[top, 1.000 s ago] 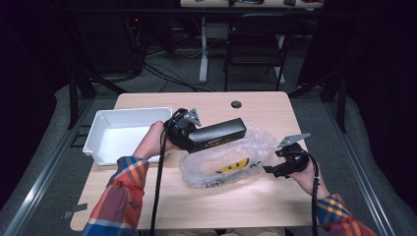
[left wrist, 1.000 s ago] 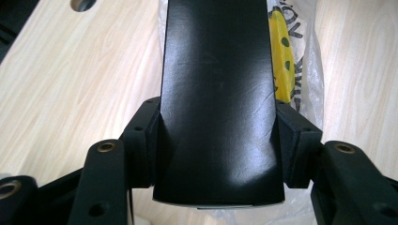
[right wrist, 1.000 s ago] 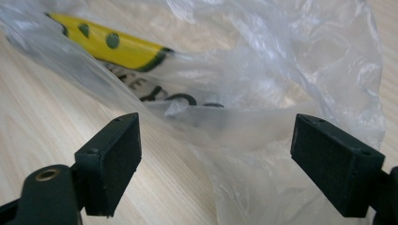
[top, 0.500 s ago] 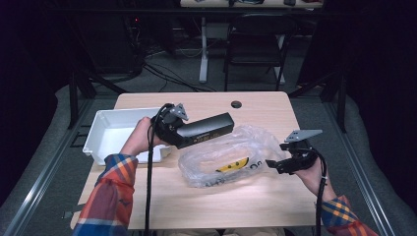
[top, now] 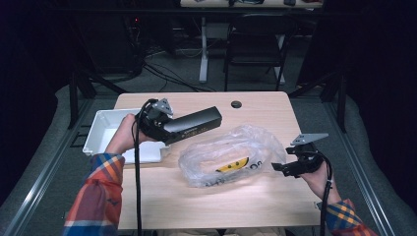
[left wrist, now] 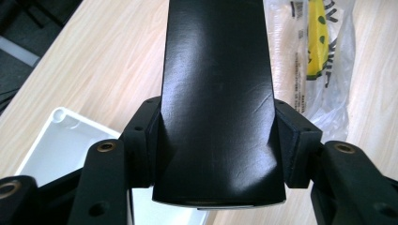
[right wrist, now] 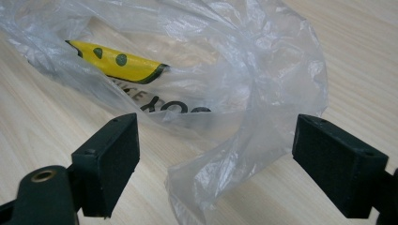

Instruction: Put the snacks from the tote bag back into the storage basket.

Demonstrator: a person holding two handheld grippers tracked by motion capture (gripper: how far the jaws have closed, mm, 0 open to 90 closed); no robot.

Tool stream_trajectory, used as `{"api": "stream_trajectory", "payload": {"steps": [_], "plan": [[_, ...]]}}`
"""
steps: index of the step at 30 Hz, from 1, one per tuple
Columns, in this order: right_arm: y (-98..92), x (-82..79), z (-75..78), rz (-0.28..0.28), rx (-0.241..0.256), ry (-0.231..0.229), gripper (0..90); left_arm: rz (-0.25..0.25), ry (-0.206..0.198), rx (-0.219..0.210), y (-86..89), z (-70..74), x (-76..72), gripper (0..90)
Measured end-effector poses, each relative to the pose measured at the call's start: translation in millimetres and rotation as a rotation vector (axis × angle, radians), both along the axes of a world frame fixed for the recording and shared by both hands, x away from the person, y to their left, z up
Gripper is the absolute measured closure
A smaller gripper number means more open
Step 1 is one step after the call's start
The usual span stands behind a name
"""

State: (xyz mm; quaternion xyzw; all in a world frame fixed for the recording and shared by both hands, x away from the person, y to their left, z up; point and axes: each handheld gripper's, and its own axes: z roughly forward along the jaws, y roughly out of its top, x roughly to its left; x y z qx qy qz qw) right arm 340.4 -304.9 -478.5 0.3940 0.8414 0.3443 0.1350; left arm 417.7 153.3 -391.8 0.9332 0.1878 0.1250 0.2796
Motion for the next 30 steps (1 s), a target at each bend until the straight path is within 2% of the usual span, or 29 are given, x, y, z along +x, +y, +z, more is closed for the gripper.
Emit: {"api": "stream_trajectory", "payload": {"steps": [1,10,20,30], "plan": [[-1.1,0.1,-1.2,-0.005,0.003,0.002,14.8,0.010,-0.013,-0.009,4.3,0.5,-0.5,43.4],[-5.7,2.0,-9.8,-0.015,-0.012,0.025,14.8,0.049,-0.022,-0.028,29.3,6.0,0.7,43.3],[-9.5,3.4,-14.1,-0.032,-0.027,0.037,14.9,0.117,-0.034,-0.042,71.1,10.0,-3.2,43.3],[-18.1,2.6,-16.0,-0.061,-0.030,0.036,15.2,0.171,-0.035,-0.066,105.7,4.0,-2.7,43.3]]}}
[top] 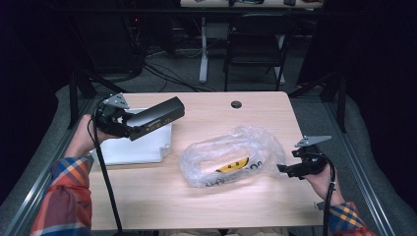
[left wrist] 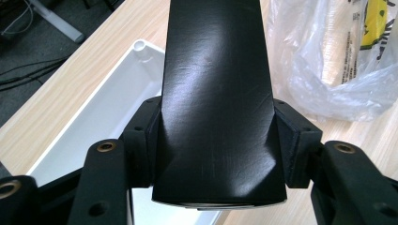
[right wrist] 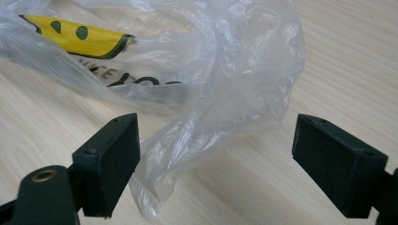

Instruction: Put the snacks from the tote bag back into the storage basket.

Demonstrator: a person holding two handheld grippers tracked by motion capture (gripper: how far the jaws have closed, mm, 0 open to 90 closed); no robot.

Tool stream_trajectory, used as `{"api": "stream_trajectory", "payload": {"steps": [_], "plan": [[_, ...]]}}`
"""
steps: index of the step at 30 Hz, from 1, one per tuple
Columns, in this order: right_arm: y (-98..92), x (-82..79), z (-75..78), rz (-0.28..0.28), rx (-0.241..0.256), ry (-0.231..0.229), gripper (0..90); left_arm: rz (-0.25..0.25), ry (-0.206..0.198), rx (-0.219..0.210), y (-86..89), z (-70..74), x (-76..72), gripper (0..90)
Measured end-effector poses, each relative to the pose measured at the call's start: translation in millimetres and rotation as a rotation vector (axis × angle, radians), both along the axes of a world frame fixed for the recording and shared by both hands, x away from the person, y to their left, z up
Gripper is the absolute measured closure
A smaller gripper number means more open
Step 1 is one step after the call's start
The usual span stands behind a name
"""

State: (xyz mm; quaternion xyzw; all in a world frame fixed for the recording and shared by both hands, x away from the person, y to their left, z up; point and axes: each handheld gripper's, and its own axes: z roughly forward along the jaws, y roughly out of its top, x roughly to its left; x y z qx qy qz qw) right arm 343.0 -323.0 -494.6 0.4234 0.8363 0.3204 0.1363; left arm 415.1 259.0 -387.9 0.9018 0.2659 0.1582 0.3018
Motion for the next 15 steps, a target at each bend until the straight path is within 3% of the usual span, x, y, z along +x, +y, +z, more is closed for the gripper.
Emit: {"api": "stream_trajectory", "payload": {"steps": [15], "plan": [[-1.3,1.9,-0.8,-0.004,0.006,0.005,15.6,0.061,0.011,0.002,44.1,-23.0,-8.9,43.3]]}}
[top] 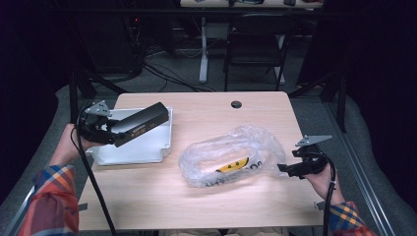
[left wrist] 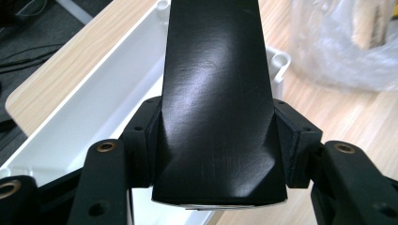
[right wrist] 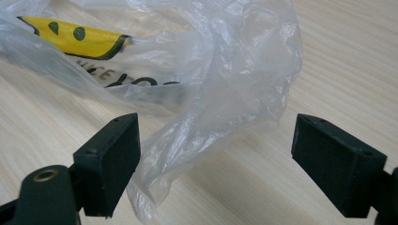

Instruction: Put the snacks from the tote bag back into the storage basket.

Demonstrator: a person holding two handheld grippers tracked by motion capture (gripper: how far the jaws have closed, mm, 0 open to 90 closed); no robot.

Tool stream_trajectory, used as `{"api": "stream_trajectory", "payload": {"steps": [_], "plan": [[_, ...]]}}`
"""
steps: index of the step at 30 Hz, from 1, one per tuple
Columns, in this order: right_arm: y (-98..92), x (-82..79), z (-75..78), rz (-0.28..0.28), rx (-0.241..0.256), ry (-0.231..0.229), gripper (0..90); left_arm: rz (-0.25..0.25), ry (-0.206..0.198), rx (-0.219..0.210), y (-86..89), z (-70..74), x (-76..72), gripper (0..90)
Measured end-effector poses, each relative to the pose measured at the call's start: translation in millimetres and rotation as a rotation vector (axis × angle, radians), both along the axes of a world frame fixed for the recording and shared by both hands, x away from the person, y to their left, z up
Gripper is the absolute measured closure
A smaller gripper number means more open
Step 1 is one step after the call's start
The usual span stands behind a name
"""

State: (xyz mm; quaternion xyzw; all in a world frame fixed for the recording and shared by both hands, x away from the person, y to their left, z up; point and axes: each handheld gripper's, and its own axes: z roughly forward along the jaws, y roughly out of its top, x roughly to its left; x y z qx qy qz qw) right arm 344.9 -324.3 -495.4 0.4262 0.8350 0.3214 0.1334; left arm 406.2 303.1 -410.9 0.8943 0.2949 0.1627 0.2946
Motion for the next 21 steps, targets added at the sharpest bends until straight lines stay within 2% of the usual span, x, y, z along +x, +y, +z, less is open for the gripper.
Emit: {"api": "stream_trajectory", "payload": {"steps": [4,12,15,21], "plan": [[-1.1,0.1,0.0,-0.001,-0.003,-0.002,15.6,0.001,0.003,-0.009,4.2,-12.5,1.8,43.2],[-1.3,0.3,0.0,-0.003,-0.009,0.000,15.8,-0.001,0.031,0.003,7.5,-42.3,9.1,43.2],[-0.3,0.9,-0.9,-0.002,-0.011,0.003,16.0,-0.007,0.023,-0.014,9.8,-50.8,9.7,43.2],[-0.6,1.6,-1.8,-0.004,-0.015,0.004,16.2,-0.004,0.025,0.004,11.4,-65.7,12.6,43.2]]}}
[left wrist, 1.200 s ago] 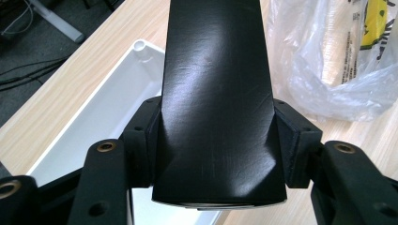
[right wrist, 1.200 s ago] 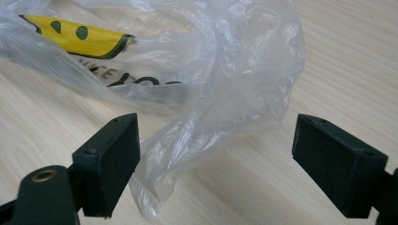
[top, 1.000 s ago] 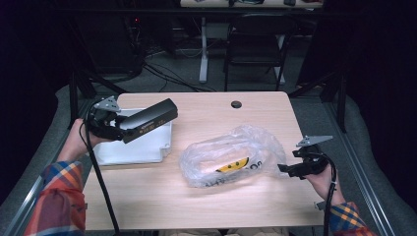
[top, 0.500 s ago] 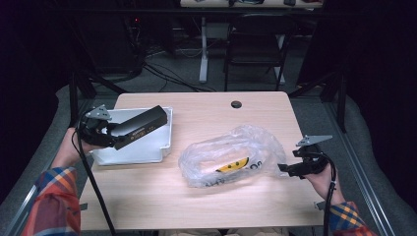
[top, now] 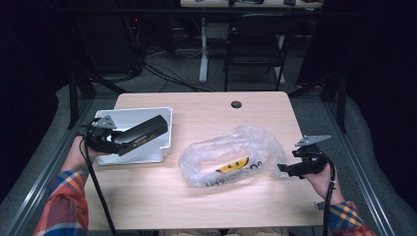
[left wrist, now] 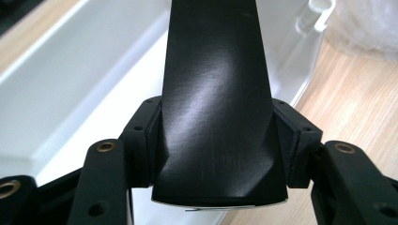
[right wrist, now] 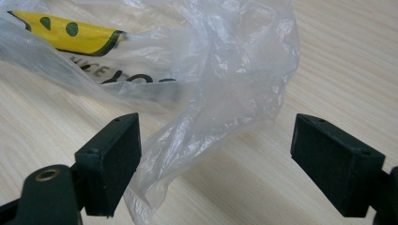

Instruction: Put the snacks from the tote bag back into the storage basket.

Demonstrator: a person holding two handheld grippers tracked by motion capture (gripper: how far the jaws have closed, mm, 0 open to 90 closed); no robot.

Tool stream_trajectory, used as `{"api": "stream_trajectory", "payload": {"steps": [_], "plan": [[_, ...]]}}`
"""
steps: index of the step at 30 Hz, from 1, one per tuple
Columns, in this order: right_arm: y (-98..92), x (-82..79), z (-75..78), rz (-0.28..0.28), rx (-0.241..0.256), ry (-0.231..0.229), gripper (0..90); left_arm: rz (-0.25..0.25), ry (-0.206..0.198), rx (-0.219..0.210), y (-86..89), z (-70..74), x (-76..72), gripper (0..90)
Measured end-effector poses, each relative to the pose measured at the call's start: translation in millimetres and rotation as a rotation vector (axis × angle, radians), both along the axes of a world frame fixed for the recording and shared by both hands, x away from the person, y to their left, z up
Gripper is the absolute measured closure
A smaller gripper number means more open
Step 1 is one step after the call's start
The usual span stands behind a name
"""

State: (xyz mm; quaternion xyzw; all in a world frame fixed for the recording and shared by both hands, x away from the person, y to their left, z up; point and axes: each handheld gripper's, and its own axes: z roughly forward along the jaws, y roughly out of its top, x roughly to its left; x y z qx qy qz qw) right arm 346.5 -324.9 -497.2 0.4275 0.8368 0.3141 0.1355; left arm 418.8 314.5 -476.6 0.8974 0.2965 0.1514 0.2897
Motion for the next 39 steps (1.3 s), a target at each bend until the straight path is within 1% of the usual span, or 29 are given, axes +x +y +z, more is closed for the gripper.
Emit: {"api": "stream_trajectory", "payload": {"steps": [9,13,14,16,18,21,26,28,29,30,32,33,34,35,37,38,39], "plan": [[-0.7,-0.2,0.2,-0.001,0.000,-0.002,16.3,0.017,0.017,0.002,8.6,-22.0,5.1,43.1],[-0.2,-0.2,0.0,-0.001,-0.006,-0.003,16.3,0.014,0.019,0.017,8.6,-30.6,8.9,43.1],[-0.2,-0.3,0.0,-0.001,-0.007,-0.003,16.3,0.012,0.029,0.022,8.8,-32.7,10.1,43.1],[-0.3,-0.5,0.0,-0.003,-0.005,-0.004,16.4,0.009,0.030,0.031,8.7,-35.6,11.8,43.1],[-0.1,-0.7,-0.2,-0.004,-0.007,-0.002,16.4,0.007,0.023,0.026,9.0,-38.0,12.7,43.1],[0.8,-0.9,-0.9,0.004,-0.006,0.001,16.4,-0.001,0.001,0.024,9.2,-41.5,14.4,43.0],[3.2,-1.6,-1.3,0.006,-0.016,-0.004,16.4,-0.010,0.003,0.023,10.4,-46.4,17.1,42.8],[3.0,-1.7,-1.2,0.005,-0.015,-0.005,16.4,-0.003,0.024,0.041,10.4,-47.9,18.3,42.5],[2.7,-1.6,-1.2,0.004,-0.016,-0.005,16.4,0.009,0.047,0.054,10.1,-48.5,19.4,42.1],[2.4,-1.6,-1.2,0.004,-0.015,-0.005,16.4,0.029,0.056,0.077,9.6,-49.4,20.5,40.7],[1.0,-1.5,-1.2,0.004,-0.020,-0.005,16.4,0.061,0.073,0.067,11.4,-51.1,21.0,36.8],[0.4,-1.6,-1.2,-0.001,-0.022,-0.005,16.4,0.081,0.069,0.064,12.1,-52.1,21.0,33.2],[-0.2,-1.6,-1.1,0.000,-0.023,-0.004,16.4,0.093,0.085,0.054,12.6,-52.8,21.4,28.7],[-0.5,-1.6,-1.0,-0.002,-0.023,-0.004,16.4,0.102,0.101,0.050,12.5,-53.5,21.9,24.5],[-0.7,-1.6,-0.8,-0.002,-0.022,-0.006,16.4,0.105,0.123,0.041,12.3,-53.6,23.0,19.8],[-0.6,-1.5,-0.8,-0.002,-0.023,-0.006,16.4,0.111,0.118,0.023,12.4,-52.0,22.6,19.0],[-0.5,-1.5,-0.9,-0.001,-0.023,-0.007,16.3,0.112,0.117,0.002,13.0,-50.5,22.5,20.8]]}}
